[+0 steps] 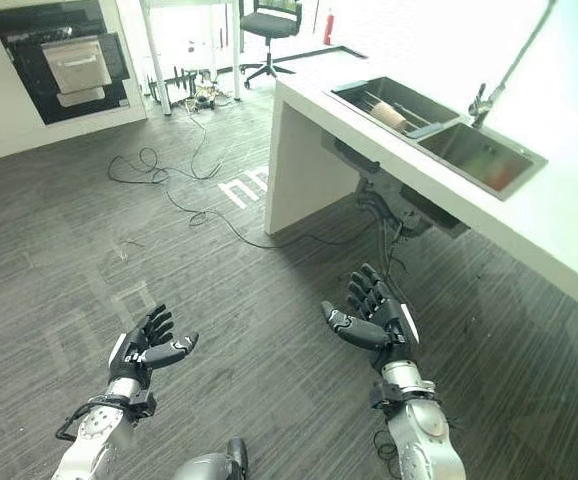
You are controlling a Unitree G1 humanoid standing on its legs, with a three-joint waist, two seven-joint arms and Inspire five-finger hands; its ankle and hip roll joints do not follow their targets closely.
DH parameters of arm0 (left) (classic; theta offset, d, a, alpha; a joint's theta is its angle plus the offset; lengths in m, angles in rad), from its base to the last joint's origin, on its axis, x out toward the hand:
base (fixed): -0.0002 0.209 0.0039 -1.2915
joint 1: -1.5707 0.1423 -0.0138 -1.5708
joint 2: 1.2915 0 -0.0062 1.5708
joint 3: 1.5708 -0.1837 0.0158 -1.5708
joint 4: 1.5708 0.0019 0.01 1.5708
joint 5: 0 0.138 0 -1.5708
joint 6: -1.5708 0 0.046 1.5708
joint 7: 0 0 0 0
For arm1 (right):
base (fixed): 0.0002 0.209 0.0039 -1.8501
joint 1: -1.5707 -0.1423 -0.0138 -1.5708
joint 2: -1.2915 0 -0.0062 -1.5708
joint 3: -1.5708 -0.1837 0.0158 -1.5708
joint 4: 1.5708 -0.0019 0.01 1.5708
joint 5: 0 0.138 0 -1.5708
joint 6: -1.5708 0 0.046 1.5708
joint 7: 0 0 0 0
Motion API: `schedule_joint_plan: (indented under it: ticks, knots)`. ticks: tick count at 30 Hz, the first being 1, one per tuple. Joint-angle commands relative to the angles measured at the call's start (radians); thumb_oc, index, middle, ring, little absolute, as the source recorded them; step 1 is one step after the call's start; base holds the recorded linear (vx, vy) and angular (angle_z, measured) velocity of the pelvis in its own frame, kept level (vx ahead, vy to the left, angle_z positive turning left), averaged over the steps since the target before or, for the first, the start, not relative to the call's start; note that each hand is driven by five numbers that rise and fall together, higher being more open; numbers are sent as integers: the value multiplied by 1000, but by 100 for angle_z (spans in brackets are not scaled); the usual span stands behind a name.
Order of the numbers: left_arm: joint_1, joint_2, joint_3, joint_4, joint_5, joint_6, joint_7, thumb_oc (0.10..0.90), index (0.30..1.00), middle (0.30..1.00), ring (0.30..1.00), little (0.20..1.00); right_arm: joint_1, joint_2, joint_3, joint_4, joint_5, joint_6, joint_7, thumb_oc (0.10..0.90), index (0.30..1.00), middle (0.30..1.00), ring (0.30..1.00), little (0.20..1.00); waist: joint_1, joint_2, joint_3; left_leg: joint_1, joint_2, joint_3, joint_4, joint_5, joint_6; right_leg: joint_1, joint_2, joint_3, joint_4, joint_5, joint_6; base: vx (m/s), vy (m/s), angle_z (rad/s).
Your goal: Place the dishes in the dishwasher.
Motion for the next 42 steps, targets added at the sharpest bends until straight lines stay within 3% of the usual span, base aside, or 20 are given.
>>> schedule_joint_plan:
  ticks: [1,3,5,7,9,16,17,18,19,22,23,24,25,26,28,30,32,36,38,42]
  knots:
    - [28,36,-32,-148,92,-96,40,800,900,900,900,900,-57,-59,-2,-56,-24,-86,-3,800,900,900,900,900,18,70,-42,67,55,-67,-101,-13,-138,-151,68,-203,-65,114,-84,224,91,-48]
    - [27,53,-8,-177,67,-91,32,800,900,900,900,900,-45,-75,3,-68,-10,-99,2,800,900,900,900,900,8,61,-28,96,46,-63,-101,-15,-153,-172,35,-260,-251,97,-98,387,-80,-48]
    - [45,73,33,-203,42,-103,9,800,900,900,900,900,-10,-87,-11,-67,-4,-116,33,800,900,900,900,900,-15,37,-1,168,45,-49,-101,-66,-169,-199,-74,-327,-507,206,-97,452,-282,-1]
    - [63,80,54,-224,41,-125,6,800,900,900,900,900,13,-102,-19,-44,17,-131,54,800,900,900,900,900,-44,11,31,236,52,-50,-101,-115,-190,-344,-221,-280,-508,196,-76,507,-420,13]
    - [83,74,60,-250,26,-171,25,800,900,900,900,900,30,-100,-30,-57,5,-149,76,800,900,900,900,900,-52,-5,37,280,54,-41,-101,-164,-190,-406,-266,-241,-508,172,-61,532,-360,14]
    - [61,48,31,-265,1,-217,63,800,900,900,900,900,-36,-139,3,-52,-84,-157,-11,800,900,900,900,900,-55,-34,-24,386,60,-8,-101,-187,-210,-339,-218,-251,-508,144,-64,417,-217,-8]
    - [64,45,23,-296,4,-248,71,800,900,900,900,900,-56,-184,-11,-56,-97,-158,-4,800,900,900,900,900,-55,-12,-44,438,111,35,-101,-16,-262,-307,-160,-270,-508,92,-101,556,-268,8]
    - [64,44,23,-301,8,-253,75,800,900,900,900,900,-59,-188,-14,-56,-100,-160,-1,800,900,900,900,900,-55,-15,-46,435,110,39,-101,17,-267,-305,-158,-269,-508,87,-109,485,-238,-36]
    - [68,42,24,-307,6,-260,85,800,900,900,900,900,-58,-201,-19,-58,-96,-161,7,800,900,900,900,900,-51,-14,-48,456,113,53,-101,111,-291,-288,-144,-272,-508,64,-129,245,-151,-53]
    - [69,29,29,-313,1,-303,98,800,900,900,900,900,-55,-232,-36,-70,-89,-165,34,800,900,900,900,900,-36,-32,-34,282,139,40,279,267,-347,-212,-102,-262,-508,-13,-209,310,-213,-54]
    - [72,28,31,-321,4,-314,92,800,900,900,900,900,-50,-233,-40,-74,-102,-173,31,800,900,900,900,900,-26,-35,-22,203,157,26,358,272,-346,-186,-93,-264,-508,-30,-223,343,-122,-92]
    - [70,25,50,-331,13,-340,69,800,900,900,900,900,-54,-240,-48,-87,-108,-174,16,800,900,900,900,900,-7,-50,5,73,160,17,331,224,-295,-154,-72,-236,-508,-45,-224,762,249,-82]
    - [97,36,90,-386,3,-374,74,800,900,900,900,900,-56,-237,-63,-116,-99,-164,53,800,900,900,900,900,7,12,7,85,172,22,-101,185,-278,-127,14,-149,-508,-78,-183,843,412,-89]
    - [110,42,103,-409,-2,-383,85,800,900,900,900,900,-50,-239,-65,-133,-98,-159,66,800,900,900,900,900,17,34,7,25,177,-61,-101,132,-286,-111,40,-118,-508,-96,-174,758,512,-63]
    - [136,43,131,-462,-6,-420,117,800,900,900,900,900,-50,-247,-61,-171,-72,-141,89,800,900,900,900,900,51,55,3,-60,185,-176,-101,184,-311,-76,84,-70,-508,-137,-188,440,290,-185]
    - [129,39,134,-463,-3,-462,126,800,900,900,900,900,-55,-257,-58,-178,-58,-140,76,800,900,900,900,900,60,57,5,-68,195,-160,-101,195,-314,-55,84,-76,-508,-159,-190,270,238,-167]
    - [108,48,153,-480,-14,-488,145,800,900,900,900,900,-47,-261,-55,-192,-47,-137,80,800,900,900,900,900,51,48,-2,-52,195,-116,-101,138,-297,-38,52,-102,-508,-162,-177,281,339,-79]
    - [31,77,175,-504,2,-509,162,800,900,900,900,900,-12,-232,-79,-230,-47,-145,65,800,900,900,900,900,37,28,-32,0,129,-84,-101,62,-240,24,18,-126,-508,-167,-146,309,289,-17]
    - [0,87,182,-538,45,-528,156,800,900,900,900,900,-15,-198,-83,-241,-71,-153,47,800,900,900,900,900,38,10,-42,21,85,-101,-101,39,-213,42,3,-155,-508,-106,-124,322,246,-9]
    - [-25,106,196,-592,71,-556,134,800,900,900,900,900,-19,-163,-82,-259,-81,-163,33,800,900,900,900,900,26,17,-45,47,49,-120,-101,17,-179,60,56,-196,-450,39,-86,224,220,25]
